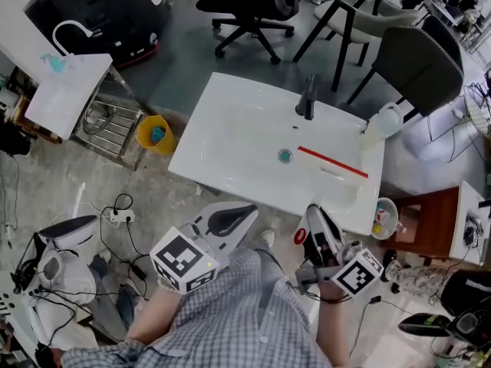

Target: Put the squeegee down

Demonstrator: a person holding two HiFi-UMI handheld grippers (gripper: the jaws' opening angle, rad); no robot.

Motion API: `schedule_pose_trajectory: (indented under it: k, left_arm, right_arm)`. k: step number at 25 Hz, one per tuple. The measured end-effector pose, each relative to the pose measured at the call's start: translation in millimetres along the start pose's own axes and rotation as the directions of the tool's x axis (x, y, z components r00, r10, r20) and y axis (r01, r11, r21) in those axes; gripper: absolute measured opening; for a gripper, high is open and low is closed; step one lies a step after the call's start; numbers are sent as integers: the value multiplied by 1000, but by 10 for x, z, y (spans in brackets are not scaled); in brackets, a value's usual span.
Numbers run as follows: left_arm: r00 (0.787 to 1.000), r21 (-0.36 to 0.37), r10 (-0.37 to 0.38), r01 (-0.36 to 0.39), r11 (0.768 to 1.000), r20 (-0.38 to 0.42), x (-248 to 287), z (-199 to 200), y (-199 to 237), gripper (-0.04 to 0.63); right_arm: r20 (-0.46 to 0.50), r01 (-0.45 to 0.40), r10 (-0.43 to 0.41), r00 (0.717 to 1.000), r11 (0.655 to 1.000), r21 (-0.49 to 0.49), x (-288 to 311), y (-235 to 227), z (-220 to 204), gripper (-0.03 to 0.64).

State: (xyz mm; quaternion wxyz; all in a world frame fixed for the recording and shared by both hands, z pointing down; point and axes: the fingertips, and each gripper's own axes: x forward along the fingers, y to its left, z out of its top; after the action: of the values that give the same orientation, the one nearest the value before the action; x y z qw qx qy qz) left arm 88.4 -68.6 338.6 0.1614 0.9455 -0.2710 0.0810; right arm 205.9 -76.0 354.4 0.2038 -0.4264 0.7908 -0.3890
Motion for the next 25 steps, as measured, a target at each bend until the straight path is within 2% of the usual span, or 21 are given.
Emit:
schedule_pose_trajectory:
  k: [5, 11, 18, 25]
  left_arm:
    - [999, -13, 37, -37, 999, 3, 311, 97, 102, 5]
    - [996, -25, 89, -90, 996, -5, 616, 126, 234, 5]
    - [993, -37, 119, -119, 992, -10, 739, 158, 310, 5]
    - [990, -78, 136, -133, 988, 34, 770, 262, 589, 5]
  right_arm:
    - [-50, -36, 35, 998, 999, -22, 141, -172, 267, 38]
    - [-84, -58, 57, 995, 998, 1, 268, -444, 497, 38]
    - [-104, -82, 82, 991, 997, 5, 396, -511, 550, 38]
    - [-115, -76, 75, 991, 997, -7, 571, -528, 522, 38]
